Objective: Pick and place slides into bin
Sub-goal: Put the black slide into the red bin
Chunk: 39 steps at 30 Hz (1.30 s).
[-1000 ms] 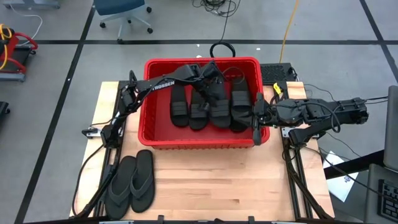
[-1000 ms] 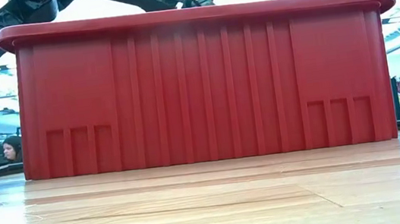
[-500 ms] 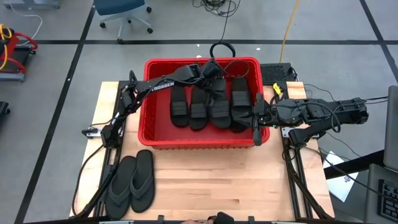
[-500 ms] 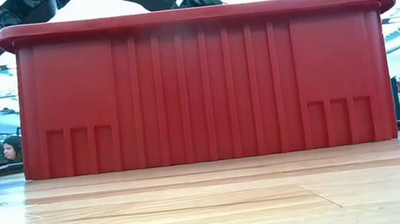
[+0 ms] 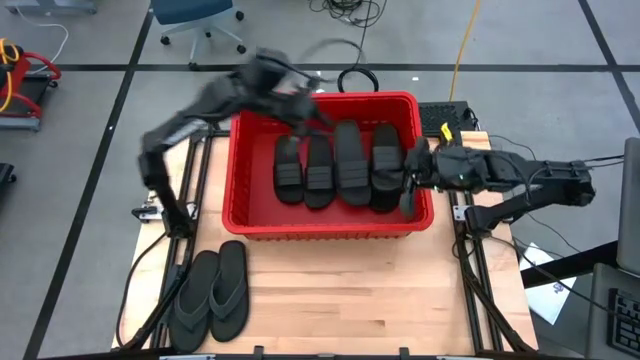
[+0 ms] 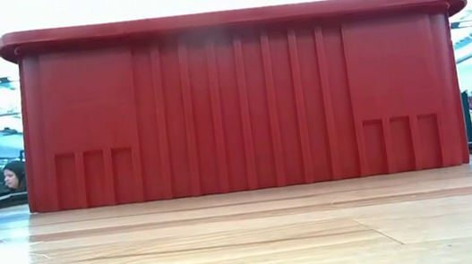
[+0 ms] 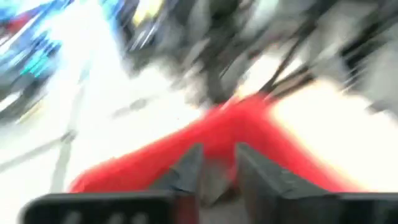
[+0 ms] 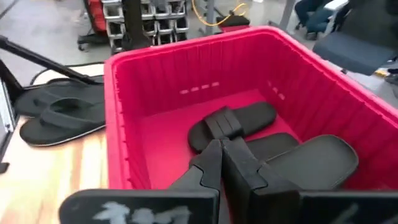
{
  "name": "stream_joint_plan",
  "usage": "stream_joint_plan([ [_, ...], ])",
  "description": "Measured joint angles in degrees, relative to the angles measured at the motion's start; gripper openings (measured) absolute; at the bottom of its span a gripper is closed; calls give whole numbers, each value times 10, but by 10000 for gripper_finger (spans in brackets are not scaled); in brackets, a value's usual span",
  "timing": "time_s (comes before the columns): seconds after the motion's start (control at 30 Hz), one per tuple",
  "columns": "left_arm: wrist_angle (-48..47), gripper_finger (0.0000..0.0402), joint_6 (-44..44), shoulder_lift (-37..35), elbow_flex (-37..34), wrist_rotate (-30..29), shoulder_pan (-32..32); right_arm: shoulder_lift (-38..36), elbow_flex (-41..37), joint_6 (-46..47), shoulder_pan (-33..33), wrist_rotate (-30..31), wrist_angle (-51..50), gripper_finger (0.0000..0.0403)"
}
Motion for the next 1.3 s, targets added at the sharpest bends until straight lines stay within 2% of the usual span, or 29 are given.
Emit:
stream_joint_plan([
  [0.13,-36,12,-31,-58,1,259,35,14,0,-70,-98,-123,17,0],
  [0.2,-91,8,-14,-69,1,326,44,30,0,-108,-146,-186,34,0],
  [0.27,-168,2,34,-72,1,329,45,49,0,-146,-192,-244,55,0],
  [0.37,-279,1,97,-70,-1,293,53,92,0,-182,-250,-343,82,0],
  [0.5,-305,0,127,-72,-57,300,58,165,0,-188,-295,-413,119,0],
  [0.67,-258,0,120,-99,-150,281,59,260,0,-171,-316,-407,168,0],
  [0.8,-205,0,102,-106,-200,251,68,307,0,-142,-333,-396,189,0],
  [1.03,-157,1,33,-108,-205,246,85,353,0,-182,-364,-338,132,0],
  [1.17,-102,1,-44,-108,-204,245,84,369,0,-210,-384,-290,78,0],
  [1.3,-69,0,-92,-113,-204,212,84,372,0,-228,-408,-280,48,0],
])
